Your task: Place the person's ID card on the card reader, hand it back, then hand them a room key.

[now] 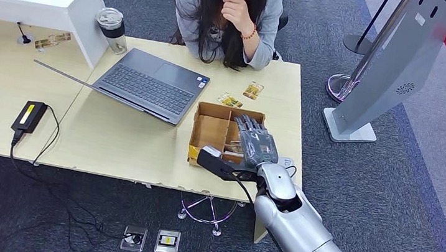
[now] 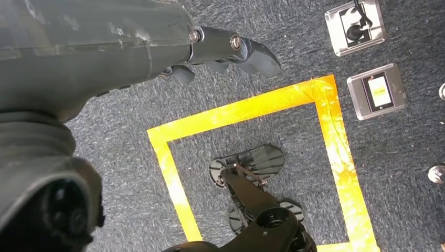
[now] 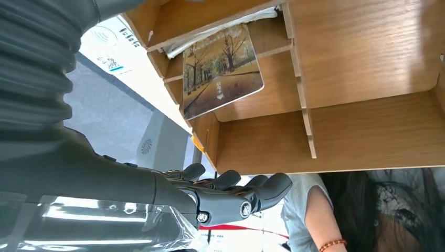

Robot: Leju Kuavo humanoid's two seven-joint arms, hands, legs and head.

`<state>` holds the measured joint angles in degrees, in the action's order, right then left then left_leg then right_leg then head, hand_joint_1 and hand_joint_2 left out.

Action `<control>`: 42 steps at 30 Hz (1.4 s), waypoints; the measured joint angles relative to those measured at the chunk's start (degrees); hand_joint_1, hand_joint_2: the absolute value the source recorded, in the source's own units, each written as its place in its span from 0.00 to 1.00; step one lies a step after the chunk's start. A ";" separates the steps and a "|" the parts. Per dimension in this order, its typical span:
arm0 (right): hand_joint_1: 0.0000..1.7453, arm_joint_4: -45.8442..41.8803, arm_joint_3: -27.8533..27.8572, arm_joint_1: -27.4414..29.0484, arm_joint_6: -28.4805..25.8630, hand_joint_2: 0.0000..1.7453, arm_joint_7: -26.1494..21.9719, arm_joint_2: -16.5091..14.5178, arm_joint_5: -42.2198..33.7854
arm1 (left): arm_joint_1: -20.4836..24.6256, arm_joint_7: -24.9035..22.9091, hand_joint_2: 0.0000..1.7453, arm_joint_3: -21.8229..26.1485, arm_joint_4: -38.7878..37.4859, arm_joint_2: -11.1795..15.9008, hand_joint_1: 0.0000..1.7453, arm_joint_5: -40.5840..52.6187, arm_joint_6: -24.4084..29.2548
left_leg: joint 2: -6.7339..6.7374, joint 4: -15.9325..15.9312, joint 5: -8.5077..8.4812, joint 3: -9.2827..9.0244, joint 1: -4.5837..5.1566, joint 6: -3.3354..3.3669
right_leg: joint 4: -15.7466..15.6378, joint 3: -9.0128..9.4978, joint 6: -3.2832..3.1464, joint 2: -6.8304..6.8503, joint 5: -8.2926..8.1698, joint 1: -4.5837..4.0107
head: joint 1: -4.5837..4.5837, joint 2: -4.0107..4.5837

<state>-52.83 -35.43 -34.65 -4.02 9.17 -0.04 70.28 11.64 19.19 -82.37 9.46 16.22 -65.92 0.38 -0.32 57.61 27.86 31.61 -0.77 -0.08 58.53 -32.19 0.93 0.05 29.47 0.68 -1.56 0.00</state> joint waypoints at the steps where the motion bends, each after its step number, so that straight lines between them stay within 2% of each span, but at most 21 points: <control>1: 0.00 0.10 0.00 -0.12 0.32 1.00 -0.01 -0.05 0.11 | 0.00 0.00 0.00 -0.01 0.00 0.00 0.00 0.00 -0.05 | 0.00 0.00 0.00 0.00 0.00 0.00 | 0.00 0.00 0.00 0.00 0.00 0.00 | 0.00 0.00; 8: 0.00 -0.04 0.02 -0.74 2.85 1.00 -0.01 0.12 0.95 | 0.00 0.00 0.00 -0.04 0.00 0.00 0.00 0.03 -0.21 | 0.00 0.00 0.00 -0.01 0.00 0.00 | 0.00 0.00 0.00 0.00 0.00 0.00 | -0.01 0.00; 33: 0.00 -3.30 0.04 -0.05 6.22 1.00 0.31 1.01 1.19 | 0.01 0.36 0.00 -0.05 0.00 0.20 0.00 0.59 -0.47 | 0.01 0.00 0.00 -0.02 0.00 0.00 | 0.00 0.00 0.00 -0.01 0.00 0.00 | -0.01 0.00; 42: 0.00 -4.27 0.04 0.05 10.46 1.00 1.96 1.30 1.21 | 0.00 0.36 0.00 -0.08 0.00 0.32 0.00 0.68 -0.73 | 0.01 0.00 0.00 -0.02 0.00 0.00 | 0.00 0.00 0.00 -0.01 0.00 0.00 | -0.01 0.00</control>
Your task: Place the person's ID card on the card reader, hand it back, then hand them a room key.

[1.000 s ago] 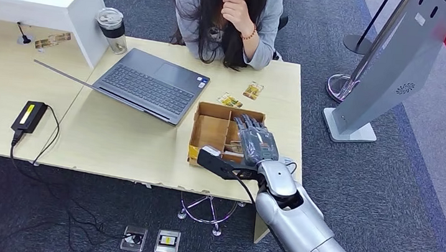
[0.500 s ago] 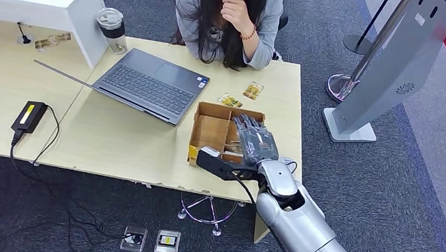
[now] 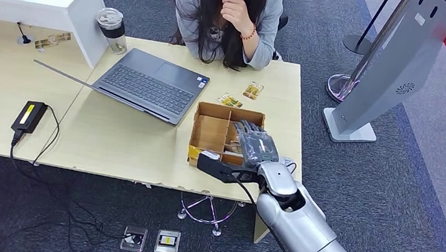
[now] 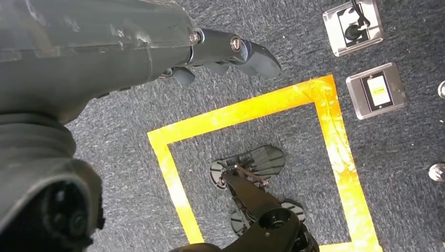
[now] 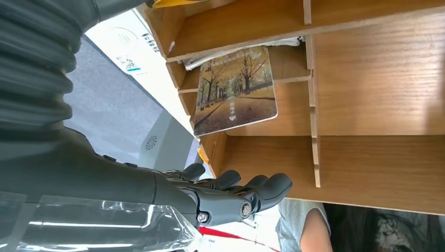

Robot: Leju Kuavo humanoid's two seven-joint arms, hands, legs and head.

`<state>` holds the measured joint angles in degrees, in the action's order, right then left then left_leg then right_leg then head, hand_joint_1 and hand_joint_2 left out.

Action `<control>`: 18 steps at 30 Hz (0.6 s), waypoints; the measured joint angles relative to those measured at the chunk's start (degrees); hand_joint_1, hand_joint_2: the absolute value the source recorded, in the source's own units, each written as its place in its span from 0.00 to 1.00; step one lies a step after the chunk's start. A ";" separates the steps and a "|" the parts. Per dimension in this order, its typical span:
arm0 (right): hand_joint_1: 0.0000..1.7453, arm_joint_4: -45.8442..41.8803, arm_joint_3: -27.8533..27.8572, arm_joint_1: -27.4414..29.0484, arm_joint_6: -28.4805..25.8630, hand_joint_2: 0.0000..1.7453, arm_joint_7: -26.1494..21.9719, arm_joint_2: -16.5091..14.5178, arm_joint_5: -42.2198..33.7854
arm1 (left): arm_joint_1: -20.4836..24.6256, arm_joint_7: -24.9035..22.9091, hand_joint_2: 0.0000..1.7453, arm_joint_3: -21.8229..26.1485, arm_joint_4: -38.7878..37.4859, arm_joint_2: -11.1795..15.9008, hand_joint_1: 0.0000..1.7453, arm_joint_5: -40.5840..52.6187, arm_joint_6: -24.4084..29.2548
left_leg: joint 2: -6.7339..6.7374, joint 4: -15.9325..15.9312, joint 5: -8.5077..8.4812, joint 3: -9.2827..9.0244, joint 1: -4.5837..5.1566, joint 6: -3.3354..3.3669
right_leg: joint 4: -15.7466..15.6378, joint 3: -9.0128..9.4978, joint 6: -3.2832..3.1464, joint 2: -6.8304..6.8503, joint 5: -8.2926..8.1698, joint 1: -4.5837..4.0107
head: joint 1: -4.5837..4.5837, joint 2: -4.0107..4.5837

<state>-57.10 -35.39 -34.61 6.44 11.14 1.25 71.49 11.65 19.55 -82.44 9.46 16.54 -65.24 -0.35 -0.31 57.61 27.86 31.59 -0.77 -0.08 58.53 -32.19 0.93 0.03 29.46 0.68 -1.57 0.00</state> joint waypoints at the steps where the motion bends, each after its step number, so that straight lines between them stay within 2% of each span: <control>1: 0.00 -0.33 0.00 0.06 0.47 1.00 0.15 0.05 -0.01 | 0.00 0.01 0.00 0.00 0.00 0.01 0.00 0.03 -0.04 | 0.00 0.00 0.00 0.00 0.00 0.00 | 0.00 0.00 0.00 0.00 0.00 0.00 | 0.01 0.00; 18: 0.00 -4.83 0.07 1.55 1.93 1.00 0.80 1.21 -0.08 | 0.01 0.14 0.00 -0.74 0.00 0.19 0.00 0.31 -0.38 | 0.00 0.00 0.00 0.00 0.00 0.00 | 0.00 0.00 0.00 0.00 0.00 0.00 | 0.01 0.00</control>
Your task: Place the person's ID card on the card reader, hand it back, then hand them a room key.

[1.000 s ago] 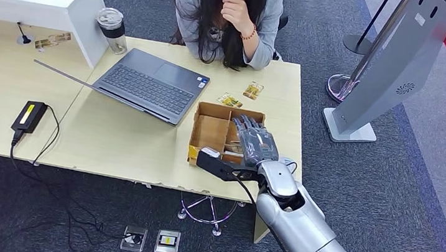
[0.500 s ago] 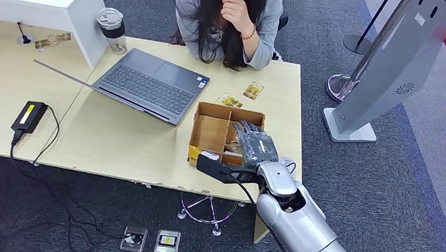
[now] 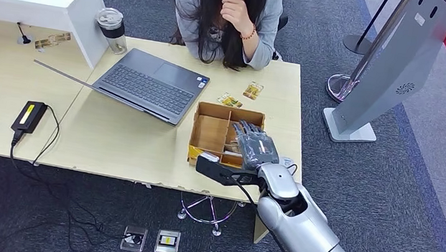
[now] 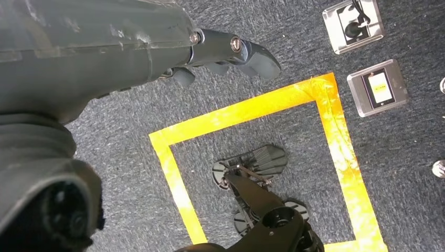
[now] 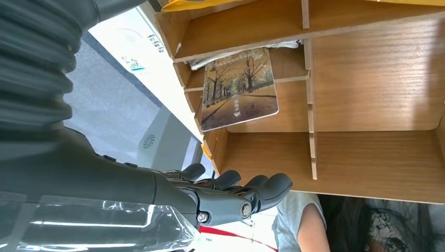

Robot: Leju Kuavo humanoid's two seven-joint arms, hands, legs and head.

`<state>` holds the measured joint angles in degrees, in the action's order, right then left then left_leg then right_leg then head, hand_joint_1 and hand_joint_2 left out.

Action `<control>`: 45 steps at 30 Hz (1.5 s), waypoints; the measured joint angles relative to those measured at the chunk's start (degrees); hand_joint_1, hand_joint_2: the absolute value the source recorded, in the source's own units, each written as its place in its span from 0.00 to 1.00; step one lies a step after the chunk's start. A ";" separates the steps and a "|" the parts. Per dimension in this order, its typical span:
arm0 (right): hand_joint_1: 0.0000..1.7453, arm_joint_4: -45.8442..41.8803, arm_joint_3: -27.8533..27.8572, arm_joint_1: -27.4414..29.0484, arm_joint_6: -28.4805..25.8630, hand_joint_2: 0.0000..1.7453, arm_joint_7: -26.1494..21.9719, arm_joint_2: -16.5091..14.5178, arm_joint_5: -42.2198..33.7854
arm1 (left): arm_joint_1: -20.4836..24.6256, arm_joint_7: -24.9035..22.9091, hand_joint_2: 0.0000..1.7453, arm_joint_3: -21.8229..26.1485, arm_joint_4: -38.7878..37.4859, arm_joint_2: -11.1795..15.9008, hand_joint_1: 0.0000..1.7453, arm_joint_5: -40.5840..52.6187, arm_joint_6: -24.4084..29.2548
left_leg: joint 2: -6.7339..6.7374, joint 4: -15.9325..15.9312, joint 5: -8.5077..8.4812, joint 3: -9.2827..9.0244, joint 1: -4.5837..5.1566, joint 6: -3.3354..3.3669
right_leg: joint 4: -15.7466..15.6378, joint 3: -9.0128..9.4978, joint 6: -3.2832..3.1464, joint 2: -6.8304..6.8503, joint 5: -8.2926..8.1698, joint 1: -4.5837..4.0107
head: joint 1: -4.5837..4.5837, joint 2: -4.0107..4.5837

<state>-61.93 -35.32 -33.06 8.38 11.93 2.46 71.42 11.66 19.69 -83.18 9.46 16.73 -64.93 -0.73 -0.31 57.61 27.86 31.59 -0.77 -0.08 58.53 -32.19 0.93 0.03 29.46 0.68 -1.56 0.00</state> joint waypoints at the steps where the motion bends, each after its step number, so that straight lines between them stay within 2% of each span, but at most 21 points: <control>1: 0.00 -0.13 -0.01 0.06 0.02 1.00 -0.01 0.04 -0.01 | 0.00 0.01 0.00 -0.09 0.00 0.01 0.00 0.04 -0.01 | 0.00 0.00 0.00 0.00 0.00 0.00 | 0.00 0.00 0.00 0.00 0.00 0.00 | 0.00 0.00; 26: 0.00 1.63 -0.07 -0.44 -2.16 1.00 -1.08 0.15 0.50 | 0.04 0.08 0.00 -0.77 0.00 0.10 0.00 0.29 0.74 | -0.01 0.00 0.00 0.02 0.00 0.00 | 0.00 0.01 0.00 0.01 0.00 0.00 | 0.00 0.00; 45: 0.00 6.09 -0.28 -2.36 -4.10 1.00 -2.46 -1.00 0.69 | 0.06 0.09 0.00 -0.77 0.00 0.10 0.00 -0.33 0.89 | -0.01 0.00 0.00 0.02 0.00 0.00 | 0.00 0.01 0.00 0.02 0.00 0.00 | -0.01 0.00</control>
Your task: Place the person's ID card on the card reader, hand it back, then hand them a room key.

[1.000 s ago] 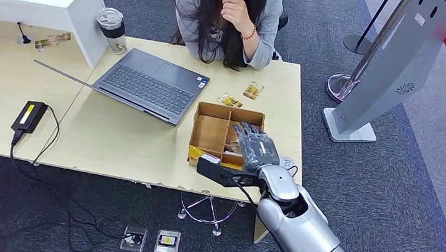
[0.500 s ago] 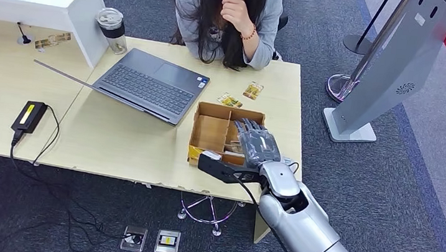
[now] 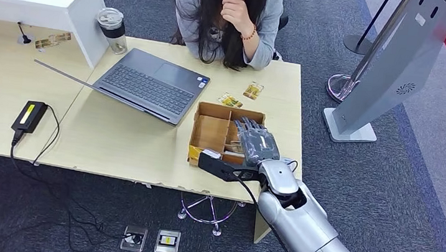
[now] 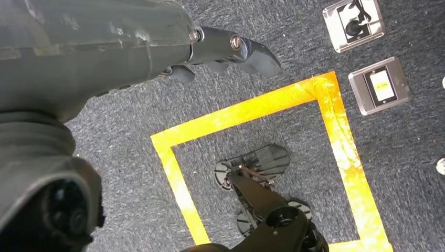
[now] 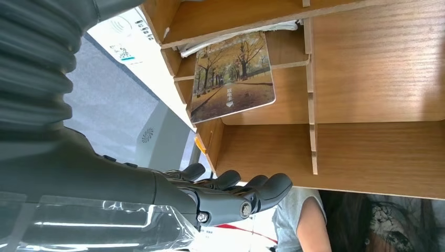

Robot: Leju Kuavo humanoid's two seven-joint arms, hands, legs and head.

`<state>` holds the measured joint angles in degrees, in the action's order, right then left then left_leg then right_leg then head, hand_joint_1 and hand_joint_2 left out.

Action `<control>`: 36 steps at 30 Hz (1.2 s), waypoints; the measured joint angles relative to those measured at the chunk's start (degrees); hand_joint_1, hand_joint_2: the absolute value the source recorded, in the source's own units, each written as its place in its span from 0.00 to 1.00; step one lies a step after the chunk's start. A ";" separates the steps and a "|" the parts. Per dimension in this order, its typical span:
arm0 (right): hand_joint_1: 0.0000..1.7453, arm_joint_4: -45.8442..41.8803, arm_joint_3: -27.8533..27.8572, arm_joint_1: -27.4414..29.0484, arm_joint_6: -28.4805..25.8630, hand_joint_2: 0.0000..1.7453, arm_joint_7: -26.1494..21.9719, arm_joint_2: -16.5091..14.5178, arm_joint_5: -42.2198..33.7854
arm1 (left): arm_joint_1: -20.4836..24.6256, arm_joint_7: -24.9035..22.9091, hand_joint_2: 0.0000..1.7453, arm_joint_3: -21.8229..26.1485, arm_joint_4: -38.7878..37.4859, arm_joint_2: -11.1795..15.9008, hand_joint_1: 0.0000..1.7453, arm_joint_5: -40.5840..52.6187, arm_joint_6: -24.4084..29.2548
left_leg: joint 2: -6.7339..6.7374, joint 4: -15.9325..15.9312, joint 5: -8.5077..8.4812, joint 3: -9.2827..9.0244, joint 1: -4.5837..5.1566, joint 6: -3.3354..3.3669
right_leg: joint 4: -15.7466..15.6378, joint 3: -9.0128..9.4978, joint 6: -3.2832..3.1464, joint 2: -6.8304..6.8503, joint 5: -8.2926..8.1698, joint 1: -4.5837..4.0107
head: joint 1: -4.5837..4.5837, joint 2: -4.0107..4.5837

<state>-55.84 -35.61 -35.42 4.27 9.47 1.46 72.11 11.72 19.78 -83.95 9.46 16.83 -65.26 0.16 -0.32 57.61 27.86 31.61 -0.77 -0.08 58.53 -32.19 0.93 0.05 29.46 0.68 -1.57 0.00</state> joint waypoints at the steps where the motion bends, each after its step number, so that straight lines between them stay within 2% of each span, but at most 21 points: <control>1: 0.00 0.17 -0.01 -0.01 -0.04 1.00 -0.02 -0.09 0.00 | 0.00 0.00 0.00 0.00 0.00 0.00 0.00 -0.01 0.00 | 0.00 0.00 0.00 0.00 0.00 0.00 | 0.00 0.00 0.00 0.00 0.00 0.00 | 0.01 0.00; 25: 0.00 4.70 -0.40 -0.71 -2.44 1.00 -0.73 -1.23 -0.46 | 0.00 -0.01 0.00 0.00 0.00 0.00 0.00 -0.12 0.08 | 0.00 0.00 0.00 0.00 0.00 0.00 | 0.00 0.00 0.00 0.00 0.00 0.00 | 0.00 0.00; 28: 0.31 5.34 -0.53 -0.96 -2.46 1.00 -0.73 -1.38 -0.46 | 0.00 -0.01 0.00 0.00 0.00 0.00 0.00 -0.13 0.08 | 0.00 0.00 0.00 0.00 0.00 0.00 | 0.00 0.00 0.00 -0.01 0.00 0.00 | 0.01 0.00; 29: 0.57 5.58 -0.61 -1.08 -2.47 1.00 -0.73 -1.46 -0.46 | 0.00 -0.01 0.00 0.00 0.00 0.00 0.00 -0.13 0.09 | 0.00 0.00 0.00 0.00 0.00 0.00 | 0.00 0.00 0.00 -0.01 0.00 0.00 | 0.01 0.00; 32: 1.00 6.18 -0.89 -1.38 -2.47 1.00 -0.73 -1.64 -0.46 | 0.00 -0.01 0.00 0.00 0.00 0.00 0.00 -0.15 0.10 | 0.00 0.00 0.00 0.00 0.00 0.00 | 0.00 0.00 0.00 0.00 0.00 0.00 | 0.01 0.00; 36: 1.00 6.70 -1.10 -1.53 -2.46 1.00 -0.73 -1.68 -0.62 | 0.00 -0.01 0.00 0.00 0.00 0.00 0.00 -0.20 0.12 | 0.00 0.00 0.00 0.00 0.00 0.00 | 0.00 0.00 0.00 -0.01 0.00 0.00 | 0.01 0.00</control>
<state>-49.13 -36.71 -36.95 1.81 8.74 -0.22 71.49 11.72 19.77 -83.95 9.46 16.83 -65.46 0.28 -0.32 57.61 27.86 31.61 -0.77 -0.08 58.53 -32.19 0.93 0.05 29.46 0.68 -1.56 0.00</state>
